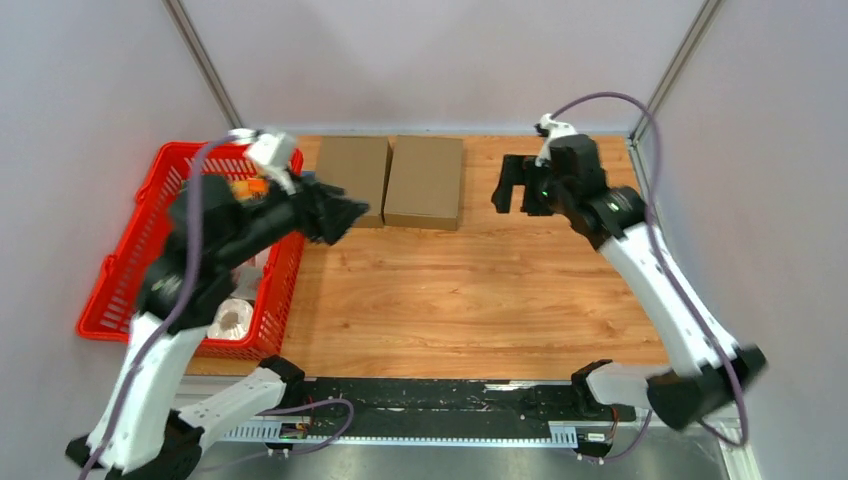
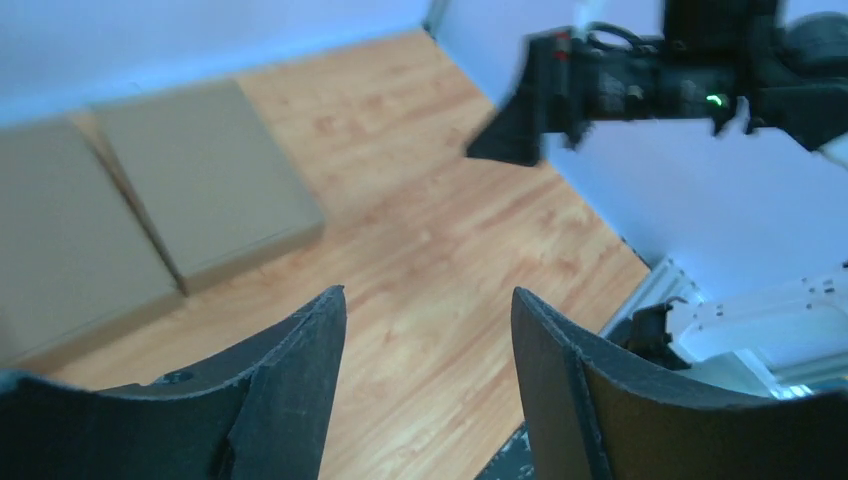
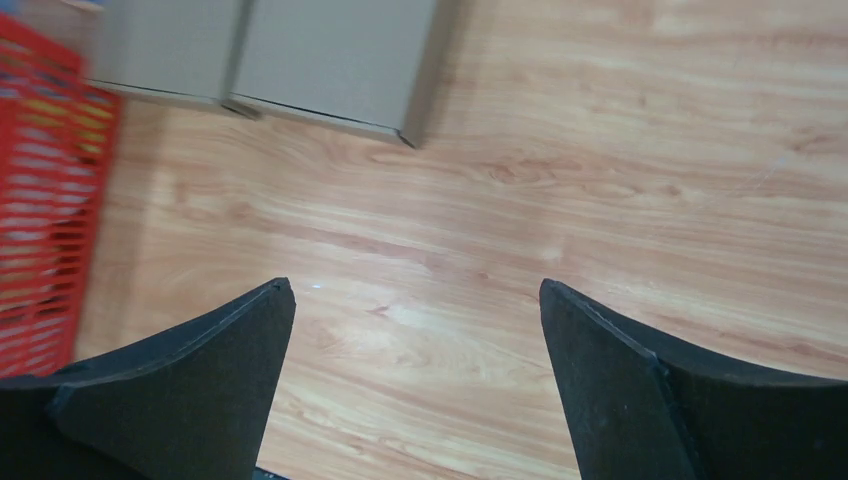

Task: Fold the paper box

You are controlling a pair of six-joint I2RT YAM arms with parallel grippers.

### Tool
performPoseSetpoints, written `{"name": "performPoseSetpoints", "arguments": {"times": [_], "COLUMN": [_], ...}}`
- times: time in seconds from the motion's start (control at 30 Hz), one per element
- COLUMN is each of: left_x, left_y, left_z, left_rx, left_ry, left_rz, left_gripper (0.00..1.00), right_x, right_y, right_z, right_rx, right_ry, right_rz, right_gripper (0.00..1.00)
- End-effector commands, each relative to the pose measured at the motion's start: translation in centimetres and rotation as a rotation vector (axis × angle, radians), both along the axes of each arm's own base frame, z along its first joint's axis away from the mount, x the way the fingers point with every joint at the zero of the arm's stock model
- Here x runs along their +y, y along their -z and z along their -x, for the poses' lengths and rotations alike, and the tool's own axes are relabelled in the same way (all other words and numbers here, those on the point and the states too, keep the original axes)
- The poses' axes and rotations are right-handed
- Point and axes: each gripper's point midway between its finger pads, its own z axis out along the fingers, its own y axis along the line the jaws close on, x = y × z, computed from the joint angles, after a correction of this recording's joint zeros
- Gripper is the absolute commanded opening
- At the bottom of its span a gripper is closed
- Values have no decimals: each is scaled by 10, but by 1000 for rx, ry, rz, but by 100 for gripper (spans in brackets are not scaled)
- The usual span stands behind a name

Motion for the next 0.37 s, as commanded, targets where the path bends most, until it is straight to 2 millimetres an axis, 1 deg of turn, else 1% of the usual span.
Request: {"name": "performPoseSetpoints", "arguments": {"times": [0.0,0.03,0.07,0.13,0.17,0.23,0.27,0.33], "left_x": [72,82,91,98,99,96,93,90], "left_y": [-18,-28,-35,-42,-43,-42,-43,-43], "left_z": [44,54,62,73,75,76,77,77], "left_rx": [-92,-124,-140,-159,-163,-151,-147,-140], "left_ry": [-161,-185,-207,-217,-219,-210,-192,-182], "left_rz": [-204,-202,-200,-183,-175,-159,-151,-141], "left_gripper": [70,71,71,71,71,70,70,70], "right_x": [-41,-46,-56,-64,-72,-82,-85,-85], "right_y": [-66,-82,-117,-153,-181,-193,-202,-214], "right_z": [73,88,114,138,157,169,177,187], "right_rx": [-161,-199,-324,-466,-548,-578,-617,-664], "right_ry": [41,26,8,-3,-5,3,2,-23], "right_rz": [27,15,-27,-81,-104,-83,-90,-108], "right_gripper": [100,100,100,100,100,100,100,100]}}
